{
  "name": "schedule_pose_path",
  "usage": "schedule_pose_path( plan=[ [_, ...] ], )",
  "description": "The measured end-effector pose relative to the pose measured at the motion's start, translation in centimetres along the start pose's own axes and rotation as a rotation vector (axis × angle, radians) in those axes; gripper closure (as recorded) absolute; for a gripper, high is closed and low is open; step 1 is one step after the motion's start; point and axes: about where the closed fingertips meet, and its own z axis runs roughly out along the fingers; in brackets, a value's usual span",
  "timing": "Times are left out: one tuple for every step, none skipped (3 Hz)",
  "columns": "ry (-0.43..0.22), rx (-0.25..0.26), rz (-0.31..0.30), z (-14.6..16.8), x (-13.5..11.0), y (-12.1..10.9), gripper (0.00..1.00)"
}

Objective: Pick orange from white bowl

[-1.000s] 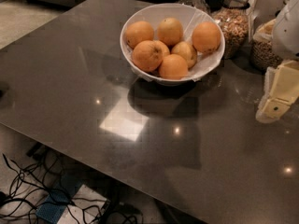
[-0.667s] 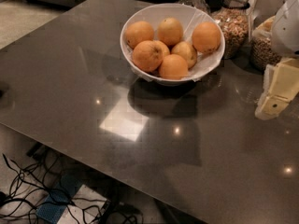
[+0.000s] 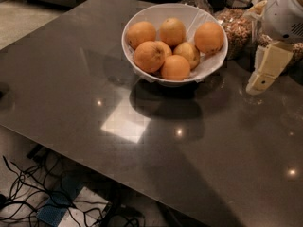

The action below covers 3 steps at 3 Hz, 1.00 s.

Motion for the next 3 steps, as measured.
schedule_pose_path(
  plan=[
    [-0.064,0.040,-0.013,1.0,-0.3,-3.3,0.00],
    [-0.064,0.040,-0.013,1.0,-0.3,-3.4,0.00],
    [-0.095,0.095,0.042,1.5,0.2,-4.6,0.00]
  ],
)
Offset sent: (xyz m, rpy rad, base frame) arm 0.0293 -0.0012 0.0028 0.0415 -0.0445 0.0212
